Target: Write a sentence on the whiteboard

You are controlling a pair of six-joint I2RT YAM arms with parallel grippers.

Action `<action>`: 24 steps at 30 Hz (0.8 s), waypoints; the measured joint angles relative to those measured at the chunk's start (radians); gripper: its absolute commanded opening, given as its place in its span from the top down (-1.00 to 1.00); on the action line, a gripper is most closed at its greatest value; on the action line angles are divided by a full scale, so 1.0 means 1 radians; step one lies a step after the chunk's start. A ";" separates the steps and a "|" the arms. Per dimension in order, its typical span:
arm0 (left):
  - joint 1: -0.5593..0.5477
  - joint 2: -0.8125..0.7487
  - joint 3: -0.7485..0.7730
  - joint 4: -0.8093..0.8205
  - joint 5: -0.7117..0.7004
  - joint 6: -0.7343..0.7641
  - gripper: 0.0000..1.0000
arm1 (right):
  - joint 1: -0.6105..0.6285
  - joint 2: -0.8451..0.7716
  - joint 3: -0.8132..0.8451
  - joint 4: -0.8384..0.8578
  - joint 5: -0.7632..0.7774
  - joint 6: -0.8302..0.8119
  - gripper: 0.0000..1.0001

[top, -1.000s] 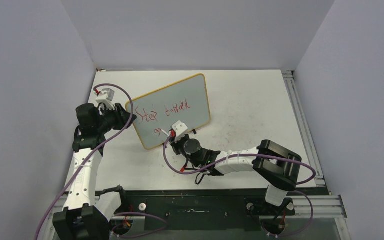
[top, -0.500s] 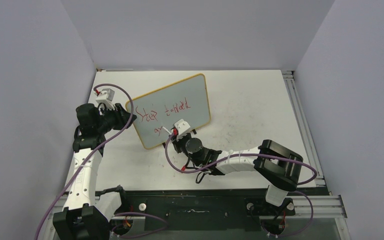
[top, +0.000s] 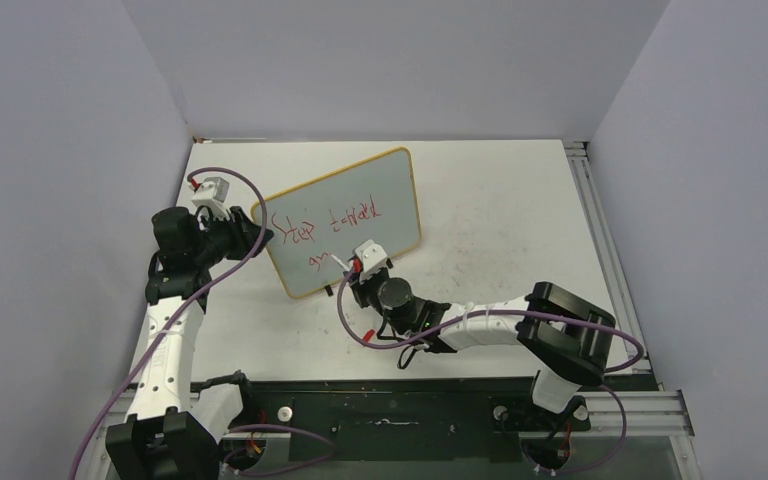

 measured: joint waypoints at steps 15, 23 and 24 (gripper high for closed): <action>0.000 0.000 0.000 0.000 0.000 0.000 0.34 | 0.000 -0.036 -0.014 0.022 0.000 -0.003 0.89; 0.000 0.000 0.000 0.000 0.000 0.000 0.34 | -0.002 -0.032 -0.014 0.022 -0.001 -0.002 0.89; 0.000 0.000 0.000 0.000 0.000 0.000 0.34 | -0.003 -0.031 -0.014 0.022 -0.001 -0.002 0.89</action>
